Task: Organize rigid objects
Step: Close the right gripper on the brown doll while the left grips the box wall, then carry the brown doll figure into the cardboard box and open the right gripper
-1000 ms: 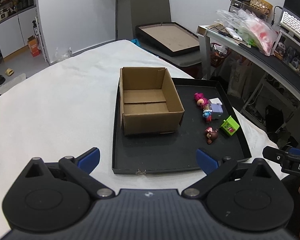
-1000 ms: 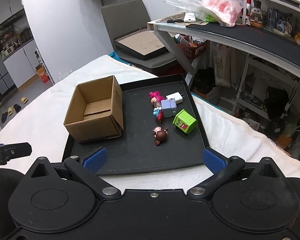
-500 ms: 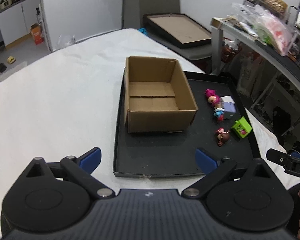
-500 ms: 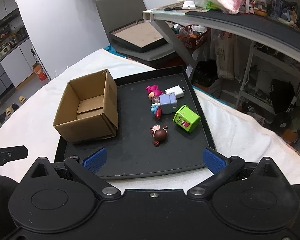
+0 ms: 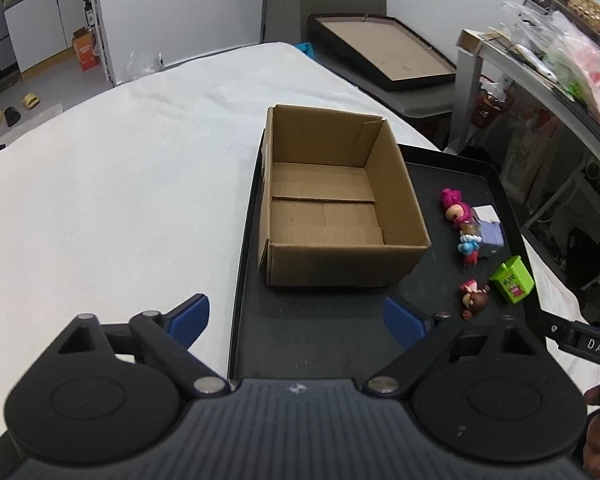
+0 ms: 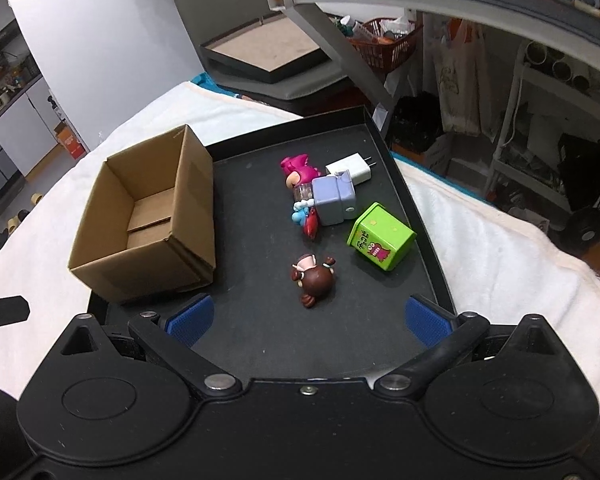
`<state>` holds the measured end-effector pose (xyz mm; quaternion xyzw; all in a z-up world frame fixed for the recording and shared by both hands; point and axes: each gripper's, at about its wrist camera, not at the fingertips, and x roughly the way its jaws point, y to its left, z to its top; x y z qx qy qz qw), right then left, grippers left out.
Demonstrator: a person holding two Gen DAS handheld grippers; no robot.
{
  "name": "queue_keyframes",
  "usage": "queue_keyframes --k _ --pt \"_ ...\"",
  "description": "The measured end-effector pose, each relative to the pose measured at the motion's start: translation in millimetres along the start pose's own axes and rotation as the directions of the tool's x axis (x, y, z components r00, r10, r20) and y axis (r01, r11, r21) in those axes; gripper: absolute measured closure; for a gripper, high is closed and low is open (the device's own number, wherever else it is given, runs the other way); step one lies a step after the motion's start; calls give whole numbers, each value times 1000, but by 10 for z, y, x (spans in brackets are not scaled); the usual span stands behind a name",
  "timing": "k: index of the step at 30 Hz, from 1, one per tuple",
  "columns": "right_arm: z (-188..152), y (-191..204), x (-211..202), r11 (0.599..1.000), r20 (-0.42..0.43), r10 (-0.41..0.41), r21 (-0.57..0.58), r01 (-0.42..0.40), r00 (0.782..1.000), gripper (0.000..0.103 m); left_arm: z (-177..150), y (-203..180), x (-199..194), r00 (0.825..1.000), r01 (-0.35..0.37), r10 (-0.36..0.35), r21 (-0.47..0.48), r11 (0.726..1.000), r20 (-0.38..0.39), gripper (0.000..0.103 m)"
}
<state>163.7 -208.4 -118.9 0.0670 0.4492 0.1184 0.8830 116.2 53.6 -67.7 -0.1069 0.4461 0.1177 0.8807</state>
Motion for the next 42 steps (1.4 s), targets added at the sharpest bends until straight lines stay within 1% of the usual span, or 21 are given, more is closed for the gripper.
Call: queue_keyframes --k 8,12,20,22,25,28,31,33,34,35,36,37,38,39,42 --pt "113 -49 372 1000 -39 20 18 -19 999 1 173 23 361 998 -31 28 -50 998 -59 31" --pt "148 -83 572 1000 -59 24 13 -24 998 4 249 48 518 997 -43 38 -77 996 -68 36" --pt "156 -192 928 999 -115 39 33 -35 993 7 355 54 871 991 -82 71 -97 992 -111 39" --pt "149 -209 967 999 -111 39 37 -36 993 11 371 66 945 990 -93 80 -107 990 -117 39" --pt "162 -220 1010 999 -98 39 20 -37 994 13 387 88 1055 987 -105 89 -120 987 -130 41" --pt "188 -224 1086 999 -103 42 15 -40 994 13 389 117 1147 986 -105 85 -133 985 -146 46" --pt "204 -210 1165 999 -111 45 3 -45 993 17 381 139 1207 984 -96 73 -144 985 -160 50" --pt "210 -187 1215 999 -116 38 -9 -39 992 17 366 146 1237 983 -90 64 -148 985 -173 59" --pt "210 -175 1230 999 -118 35 -14 -37 992 19 360 149 1246 982 -86 59 -151 985 -177 63" --pt "207 -162 1247 999 -124 33 -20 -36 992 22 354 145 1260 982 -80 52 -152 985 -181 71" --pt "206 -152 1263 999 -128 33 -22 -36 991 28 347 144 1274 982 -76 47 -153 985 -185 77" --pt "200 -147 1272 999 -131 36 -24 -39 991 38 344 146 1284 981 -82 53 -152 985 -187 80" --pt "192 -144 1279 999 -137 42 -24 -45 990 45 337 152 1282 981 -90 62 -151 984 -181 87" --pt "180 -149 1286 998 -145 50 -21 -53 988 62 336 164 1279 982 -95 67 -153 984 -175 92" --pt "165 -178 1243 998 -137 62 -4 -63 989 62 297 192 1244 983 -81 52 -163 983 -174 92"
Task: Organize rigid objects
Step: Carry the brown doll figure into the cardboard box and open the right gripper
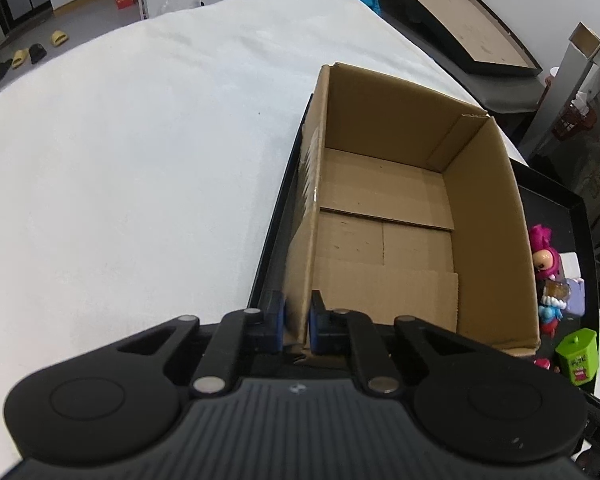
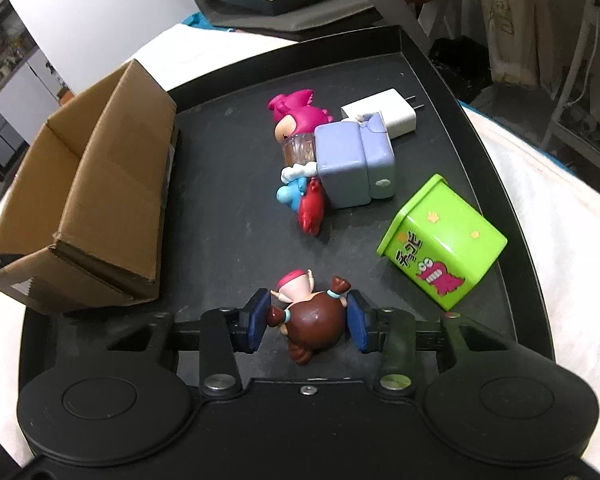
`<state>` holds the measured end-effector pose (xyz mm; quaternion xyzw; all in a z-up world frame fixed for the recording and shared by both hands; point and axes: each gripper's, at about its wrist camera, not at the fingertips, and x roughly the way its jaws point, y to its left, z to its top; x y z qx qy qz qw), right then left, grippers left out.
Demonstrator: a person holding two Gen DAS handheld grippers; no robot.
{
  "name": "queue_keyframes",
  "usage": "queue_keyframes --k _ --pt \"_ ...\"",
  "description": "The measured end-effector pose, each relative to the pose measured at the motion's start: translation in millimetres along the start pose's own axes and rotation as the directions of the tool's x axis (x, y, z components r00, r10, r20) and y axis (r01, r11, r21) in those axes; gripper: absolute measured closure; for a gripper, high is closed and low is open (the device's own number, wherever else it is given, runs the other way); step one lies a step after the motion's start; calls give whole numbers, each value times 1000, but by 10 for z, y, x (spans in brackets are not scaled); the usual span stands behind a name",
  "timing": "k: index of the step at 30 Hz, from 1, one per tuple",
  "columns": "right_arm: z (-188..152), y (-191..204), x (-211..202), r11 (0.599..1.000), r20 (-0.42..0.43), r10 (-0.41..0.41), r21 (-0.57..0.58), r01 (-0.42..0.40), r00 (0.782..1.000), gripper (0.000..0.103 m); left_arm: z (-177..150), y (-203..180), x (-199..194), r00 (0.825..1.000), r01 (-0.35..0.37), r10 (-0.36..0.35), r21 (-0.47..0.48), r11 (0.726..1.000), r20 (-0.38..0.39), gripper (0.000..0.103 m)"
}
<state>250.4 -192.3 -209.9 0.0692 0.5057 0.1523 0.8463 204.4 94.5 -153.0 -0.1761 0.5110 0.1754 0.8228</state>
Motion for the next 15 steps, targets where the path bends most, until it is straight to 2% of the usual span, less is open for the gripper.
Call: queue_keyframes --k 10,15 --pt "-51 41 -201 1000 33 -23 7 23 999 63 -156 72 -88 1000 21 -21 18 1000 -1 92" --pt "-53 123 -380 1000 57 -22 -2 23 998 63 -154 106 -59 998 59 -59 8 998 -16 92"
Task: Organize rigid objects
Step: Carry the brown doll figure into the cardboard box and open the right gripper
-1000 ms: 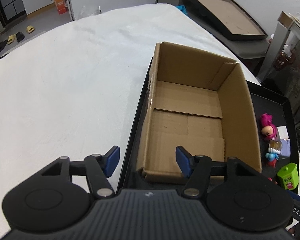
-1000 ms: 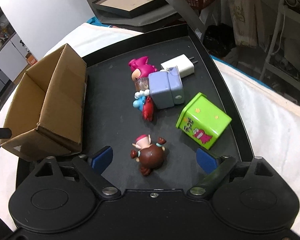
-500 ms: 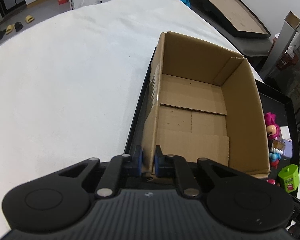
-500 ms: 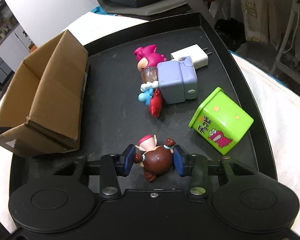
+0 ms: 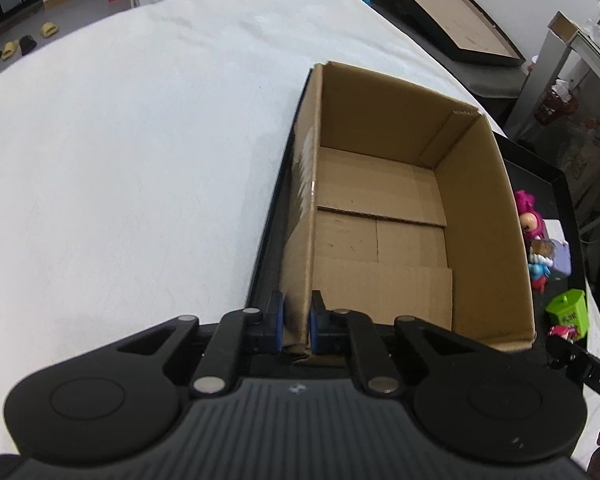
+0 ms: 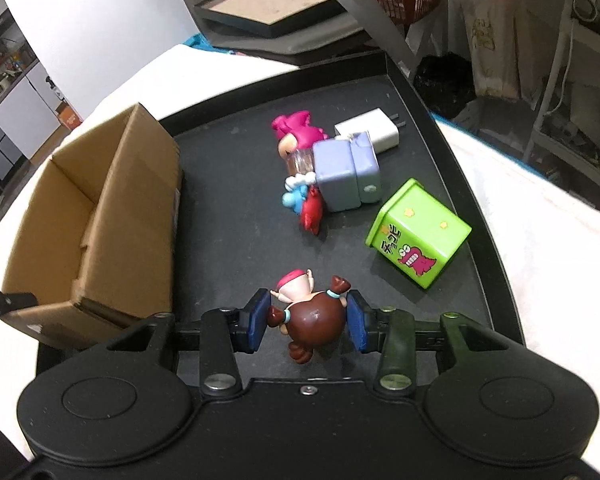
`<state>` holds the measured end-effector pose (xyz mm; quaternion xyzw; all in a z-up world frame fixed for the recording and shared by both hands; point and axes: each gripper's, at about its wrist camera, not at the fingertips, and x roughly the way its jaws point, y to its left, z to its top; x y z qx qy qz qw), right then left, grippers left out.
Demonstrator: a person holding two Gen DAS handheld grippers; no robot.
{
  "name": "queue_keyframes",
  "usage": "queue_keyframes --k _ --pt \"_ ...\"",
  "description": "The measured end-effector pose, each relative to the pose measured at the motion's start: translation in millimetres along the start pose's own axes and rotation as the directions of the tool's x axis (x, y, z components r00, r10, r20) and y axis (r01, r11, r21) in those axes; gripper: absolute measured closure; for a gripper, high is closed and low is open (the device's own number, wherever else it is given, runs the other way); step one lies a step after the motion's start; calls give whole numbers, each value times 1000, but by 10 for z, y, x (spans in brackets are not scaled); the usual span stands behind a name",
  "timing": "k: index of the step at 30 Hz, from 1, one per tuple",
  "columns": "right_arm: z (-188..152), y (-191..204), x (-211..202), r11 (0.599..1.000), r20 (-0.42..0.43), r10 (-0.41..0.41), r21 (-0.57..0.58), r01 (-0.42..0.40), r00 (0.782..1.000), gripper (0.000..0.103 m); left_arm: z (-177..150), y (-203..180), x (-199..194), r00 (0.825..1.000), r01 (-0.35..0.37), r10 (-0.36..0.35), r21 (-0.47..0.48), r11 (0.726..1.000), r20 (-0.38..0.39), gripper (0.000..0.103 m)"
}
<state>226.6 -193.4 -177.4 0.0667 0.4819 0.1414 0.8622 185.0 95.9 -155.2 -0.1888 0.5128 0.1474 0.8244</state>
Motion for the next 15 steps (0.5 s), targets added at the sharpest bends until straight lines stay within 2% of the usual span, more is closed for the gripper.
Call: queue_keyframes --k 15 --pt "110 479 -395 996 60 -9 -92 15 998 63 -51 251 6 995 98 -96 -61 993 25 90"
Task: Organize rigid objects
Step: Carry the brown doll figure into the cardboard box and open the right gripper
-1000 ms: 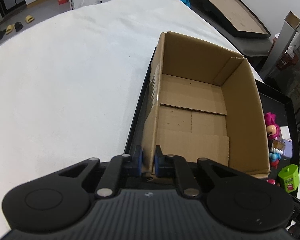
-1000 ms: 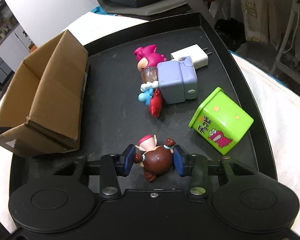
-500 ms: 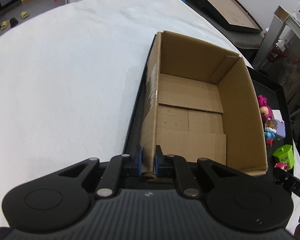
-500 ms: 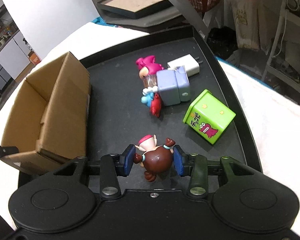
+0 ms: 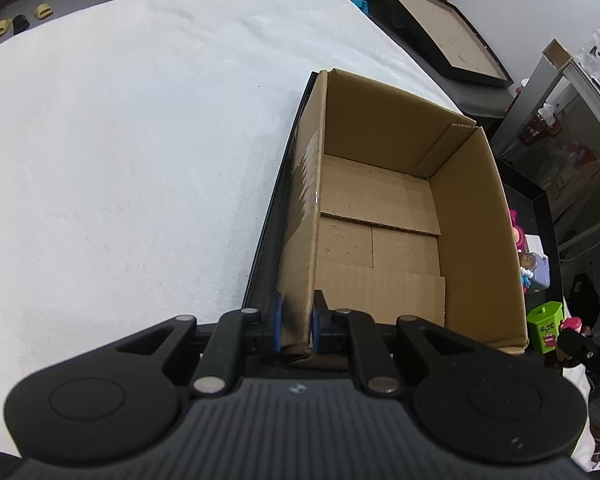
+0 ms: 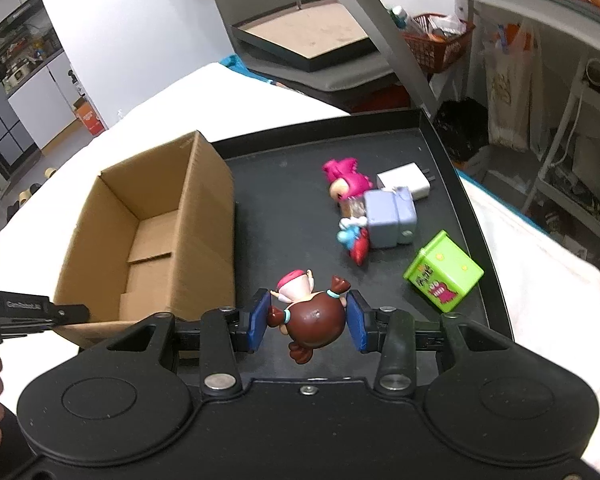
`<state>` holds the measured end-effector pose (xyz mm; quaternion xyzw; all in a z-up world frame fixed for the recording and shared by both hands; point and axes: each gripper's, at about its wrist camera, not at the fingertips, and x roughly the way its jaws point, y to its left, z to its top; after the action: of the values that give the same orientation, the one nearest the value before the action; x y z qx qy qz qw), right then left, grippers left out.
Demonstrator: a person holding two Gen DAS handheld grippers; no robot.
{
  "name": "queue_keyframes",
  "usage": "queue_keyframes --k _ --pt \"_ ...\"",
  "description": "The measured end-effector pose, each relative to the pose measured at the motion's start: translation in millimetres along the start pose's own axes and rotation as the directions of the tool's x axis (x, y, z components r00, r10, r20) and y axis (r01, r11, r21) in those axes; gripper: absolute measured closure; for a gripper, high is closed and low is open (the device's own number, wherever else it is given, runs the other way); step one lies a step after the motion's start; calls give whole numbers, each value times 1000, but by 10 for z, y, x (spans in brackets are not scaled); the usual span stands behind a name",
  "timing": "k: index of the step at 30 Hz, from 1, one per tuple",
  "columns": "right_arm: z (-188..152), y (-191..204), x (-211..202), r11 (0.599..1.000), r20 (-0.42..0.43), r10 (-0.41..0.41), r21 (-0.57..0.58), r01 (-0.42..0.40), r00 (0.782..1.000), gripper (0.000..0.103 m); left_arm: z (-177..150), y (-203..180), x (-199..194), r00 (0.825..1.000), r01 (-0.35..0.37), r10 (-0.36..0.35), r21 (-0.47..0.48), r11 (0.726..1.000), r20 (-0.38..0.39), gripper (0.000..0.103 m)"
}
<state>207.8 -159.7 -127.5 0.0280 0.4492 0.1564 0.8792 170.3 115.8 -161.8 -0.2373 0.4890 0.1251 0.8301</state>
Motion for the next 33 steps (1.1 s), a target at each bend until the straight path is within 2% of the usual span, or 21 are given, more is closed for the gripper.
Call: queue_keyframes --k 7,16,33 --pt "112 215 -106 1000 35 -11 -17 11 999 63 -9 58 -33 999 32 -32 5 999 9 89" --pt "255 559 -182 998 68 2 -68 2 998 63 -27 131 -114 998 40 -40 14 999 41 87" --pt "374 1127 65 982 47 23 -187 -14 999 62 4 260 -177 993 115 -115 11 993 21 85"
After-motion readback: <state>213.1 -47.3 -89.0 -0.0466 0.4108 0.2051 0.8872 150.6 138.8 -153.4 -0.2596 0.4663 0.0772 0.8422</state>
